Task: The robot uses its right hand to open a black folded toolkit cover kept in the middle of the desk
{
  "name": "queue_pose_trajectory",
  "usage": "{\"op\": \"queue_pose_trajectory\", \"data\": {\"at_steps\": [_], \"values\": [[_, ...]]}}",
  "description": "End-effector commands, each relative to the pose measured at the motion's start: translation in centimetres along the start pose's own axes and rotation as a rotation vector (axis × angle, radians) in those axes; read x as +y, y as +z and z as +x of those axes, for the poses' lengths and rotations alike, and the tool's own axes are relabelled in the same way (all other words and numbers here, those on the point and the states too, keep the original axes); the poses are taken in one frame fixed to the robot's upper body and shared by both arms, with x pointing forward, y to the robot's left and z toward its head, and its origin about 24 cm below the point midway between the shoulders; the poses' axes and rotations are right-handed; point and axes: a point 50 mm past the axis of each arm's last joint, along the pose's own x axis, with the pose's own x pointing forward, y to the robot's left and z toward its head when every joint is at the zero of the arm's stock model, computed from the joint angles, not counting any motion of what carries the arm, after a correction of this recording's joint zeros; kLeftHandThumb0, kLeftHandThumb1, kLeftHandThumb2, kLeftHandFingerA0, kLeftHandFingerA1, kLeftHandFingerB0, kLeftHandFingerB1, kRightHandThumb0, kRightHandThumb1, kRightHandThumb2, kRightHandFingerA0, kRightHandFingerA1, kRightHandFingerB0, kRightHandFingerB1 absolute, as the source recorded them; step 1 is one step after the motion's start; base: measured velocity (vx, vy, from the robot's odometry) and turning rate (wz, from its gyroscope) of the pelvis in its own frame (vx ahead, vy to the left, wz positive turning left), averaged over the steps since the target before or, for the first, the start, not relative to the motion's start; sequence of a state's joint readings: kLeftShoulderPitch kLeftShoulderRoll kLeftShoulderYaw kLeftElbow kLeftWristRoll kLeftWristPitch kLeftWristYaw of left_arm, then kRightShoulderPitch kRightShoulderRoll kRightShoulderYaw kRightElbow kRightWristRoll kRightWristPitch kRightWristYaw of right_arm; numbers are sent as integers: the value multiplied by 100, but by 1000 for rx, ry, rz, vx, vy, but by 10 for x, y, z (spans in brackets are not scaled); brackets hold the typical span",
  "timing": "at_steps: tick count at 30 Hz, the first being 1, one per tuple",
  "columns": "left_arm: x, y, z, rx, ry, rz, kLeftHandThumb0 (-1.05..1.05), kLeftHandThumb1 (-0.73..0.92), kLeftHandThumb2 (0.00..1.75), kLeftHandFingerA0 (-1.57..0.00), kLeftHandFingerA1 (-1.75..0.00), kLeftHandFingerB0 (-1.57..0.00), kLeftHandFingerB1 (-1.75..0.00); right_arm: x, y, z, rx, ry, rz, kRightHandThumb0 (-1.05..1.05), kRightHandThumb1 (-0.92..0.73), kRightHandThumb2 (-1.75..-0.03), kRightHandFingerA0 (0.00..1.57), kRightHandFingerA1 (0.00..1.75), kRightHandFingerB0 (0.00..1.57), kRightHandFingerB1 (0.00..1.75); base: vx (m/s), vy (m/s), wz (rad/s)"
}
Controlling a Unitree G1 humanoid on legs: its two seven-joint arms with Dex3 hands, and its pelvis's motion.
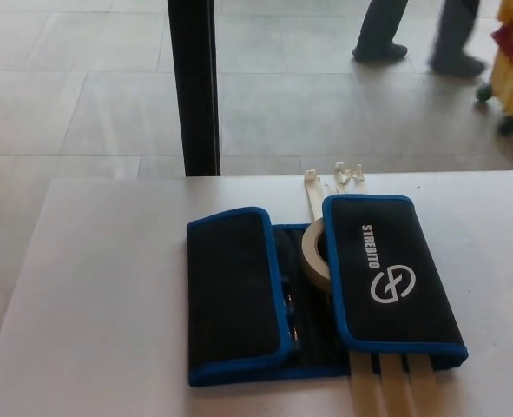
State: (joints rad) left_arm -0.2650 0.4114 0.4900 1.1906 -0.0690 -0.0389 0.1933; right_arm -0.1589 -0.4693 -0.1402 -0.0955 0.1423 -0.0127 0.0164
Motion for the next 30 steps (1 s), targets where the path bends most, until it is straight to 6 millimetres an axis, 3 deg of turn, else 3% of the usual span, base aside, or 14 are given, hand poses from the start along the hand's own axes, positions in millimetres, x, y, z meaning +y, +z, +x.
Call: {"op": "queue_pose_trajectory", "data": {"at_steps": [1, 2, 3, 4, 8, 9, 14, 15, 21, 22, 23, 28, 29, 30], "values": [[15, 11, 3, -52, 62, -19, -105, 21, 127, -77, -151, -51, -152, 56, -12, -18, -32, 352, -232, -68, -63, -58, 27, 38, 28, 29, 0, 0, 0], [15, 12, 3, -55, 60, -22, -105, 19, 129, -68, -151, -50, -151, 67, -15, -21, -42, 419, -274, -65, -62, -59, 28, 38, 28, 29, 0, 0, 0], [15, 12, 3, -50, 62, -25, -105, 18, 129, -67, -154, -51, -154, 72, -16, -22, -49, 455, -327, -67, -63, -60, 28, 38, 28, 29, 0, 0, 0], [15, 12, 3, -48, 65, -20, -105, 19, 129, -79, -151, -51, -154, 75, -17, -23, -51, 472, -317, -65, -62, -59, 28, 41, 29, 30, 0, 0, 0], [16, 12, 3, -49, 67, -14, -105, 19, 129, -72, -152, -52, -152, 88, -23, -30, -36, 533, -325, -59, -60, -59, 26, 44, 30, 30, 0, 0, 0], [16, 13, 3, -58, 69, -1, -105, 19, 129, -67, -150, -52, -149, 91, -26, -33, -50, 580, -456, -59, -64, -60, 24, 45, 27, 29, 0, 0, 0], [17, 14, 4, -56, 60, -16, -105, 20, 128, -68, -150, -50, -150, 95, -31, -36, -81, 620, -591, -57, -65, -59, 29, 48, 29, 29, 0, 0, 0], [17, 15, 4, -56, 62, -9, -105, 20, 128, -63, -153, -51, -151, 94, -32, -36, -76, 617, -595, -56, -66, -60, 30, 47, 29, 30, 0, 0, 0], [17, 15, 4, -57, 49, -22, -105, 19, 129, -63, -154, -48, -146, 89, -35, -24, -60, 550, -595, -49, -66, -60, 34, 50, 33, 32, 0, 0, 0], [17, 15, 4, -61, 49, -27, -105, 19, 129, -64, -152, -49, -144, 88, -35, -23, -56, 541, -596, -55, -52, -83, 30, 57, 27, 45, 0, 0, 0], [16, 16, 4, -63, 50, -23, -105, 20, 127, -63, -151, -50, -148, 87, -36, -21, -59, 526, -629, -52, -66, -60, 36, 50, 34, 31, 0, 0, 0], [15, 17, 4, -63, 46, -9, -105, 20, 125, -61, -150, -56, -148, 84, -40, -10, -110, 520, -808, -52, -67, -61, 35, 53, 34, 32, 0, 0, 0], [16, 18, 4, -66, 45, -10, -105, 19, 127, -70, -150, -59, -141, 83, -44, -9, -138, 538, -905, -52, -69, -61, 33, 53, 36, 33, 0, 0, 0], [15, 17, 4, -60, 45, -28, -105, 20, 122, -67, -151, -58, -148, 83, -45, -9, -158, 530, -957, -53, -70, -60, 36, 53, 37, 35, 0, 0, 0]]}}
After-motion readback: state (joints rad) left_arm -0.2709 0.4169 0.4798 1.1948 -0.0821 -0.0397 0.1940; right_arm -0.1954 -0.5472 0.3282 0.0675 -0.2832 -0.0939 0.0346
